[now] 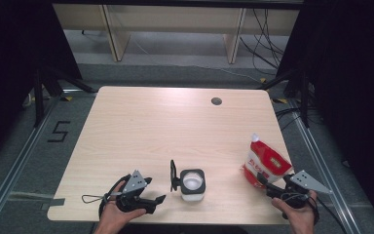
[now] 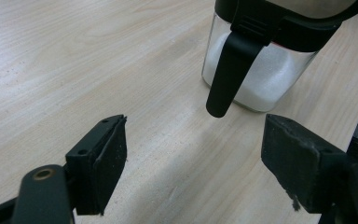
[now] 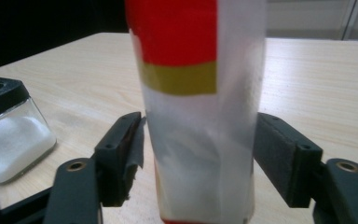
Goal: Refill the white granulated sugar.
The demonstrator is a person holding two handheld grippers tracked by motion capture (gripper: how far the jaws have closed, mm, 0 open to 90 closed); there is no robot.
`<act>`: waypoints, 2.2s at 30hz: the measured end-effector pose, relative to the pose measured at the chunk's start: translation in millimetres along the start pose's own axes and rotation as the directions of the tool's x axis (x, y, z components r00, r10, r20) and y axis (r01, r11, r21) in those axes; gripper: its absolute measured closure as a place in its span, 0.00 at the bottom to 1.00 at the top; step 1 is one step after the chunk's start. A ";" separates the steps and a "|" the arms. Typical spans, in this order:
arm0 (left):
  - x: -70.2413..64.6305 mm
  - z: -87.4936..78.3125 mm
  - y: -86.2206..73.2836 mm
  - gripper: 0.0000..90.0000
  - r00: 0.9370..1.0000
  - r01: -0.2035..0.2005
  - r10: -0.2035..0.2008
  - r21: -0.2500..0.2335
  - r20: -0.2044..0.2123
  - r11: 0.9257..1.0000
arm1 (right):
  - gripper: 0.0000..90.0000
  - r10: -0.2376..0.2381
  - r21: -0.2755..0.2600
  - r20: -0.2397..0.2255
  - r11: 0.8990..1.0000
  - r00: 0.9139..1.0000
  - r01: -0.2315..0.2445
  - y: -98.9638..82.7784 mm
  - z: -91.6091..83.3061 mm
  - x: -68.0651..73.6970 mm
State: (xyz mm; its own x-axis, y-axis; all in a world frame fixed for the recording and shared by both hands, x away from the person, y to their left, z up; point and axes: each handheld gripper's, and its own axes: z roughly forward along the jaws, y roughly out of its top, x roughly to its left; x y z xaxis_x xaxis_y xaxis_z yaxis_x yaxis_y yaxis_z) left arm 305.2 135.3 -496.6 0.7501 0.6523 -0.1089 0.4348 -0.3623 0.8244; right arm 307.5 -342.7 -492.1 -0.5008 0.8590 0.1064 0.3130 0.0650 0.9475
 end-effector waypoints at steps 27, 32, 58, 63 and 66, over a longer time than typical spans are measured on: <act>0.9 -0.4 1.1 0.24 1.000 -0.015 0.015 -0.001 0.006 1.000 | 0.30 0.034 0.094 0.100 0.995 0.994 -0.043 -6.2 -29.2 22.2; 0.6 -0.6 1.2 0.24 1.000 0.007 -0.007 -0.009 0.001 1.000 | 0.29 -0.002 0.108 0.107 0.994 0.994 -0.010 -7.6 -31.1 22.6; 2.8 -1.5 1.6 0.25 1.000 -0.015 0.015 0.010 -0.010 1.000 | 0.29 0.002 0.118 0.079 0.993 0.997 -0.011 -14.3 -43.1 32.2; 0.8 -1.1 1.6 0.25 1.000 0.007 -0.007 -0.009 -0.004 1.000 | 0.29 0.030 0.140 0.077 0.989 0.997 -0.040 -14.9 -45.0 36.1; 1.1 -1.5 1.5 0.25 1.000 -0.001 0.001 -0.005 -0.005 1.000 | 0.29 -0.004 0.124 0.073 0.992 0.997 -0.005 -15.0 -45.5 35.5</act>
State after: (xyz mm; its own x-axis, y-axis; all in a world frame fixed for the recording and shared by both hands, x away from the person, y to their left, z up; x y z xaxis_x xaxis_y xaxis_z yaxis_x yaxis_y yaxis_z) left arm 305.9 136.5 -494.7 0.7480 0.6553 -0.1053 0.4317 -0.3599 0.8271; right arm 248.3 -336.3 -488.8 -0.4422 0.8933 0.0807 0.4131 0.1230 0.9023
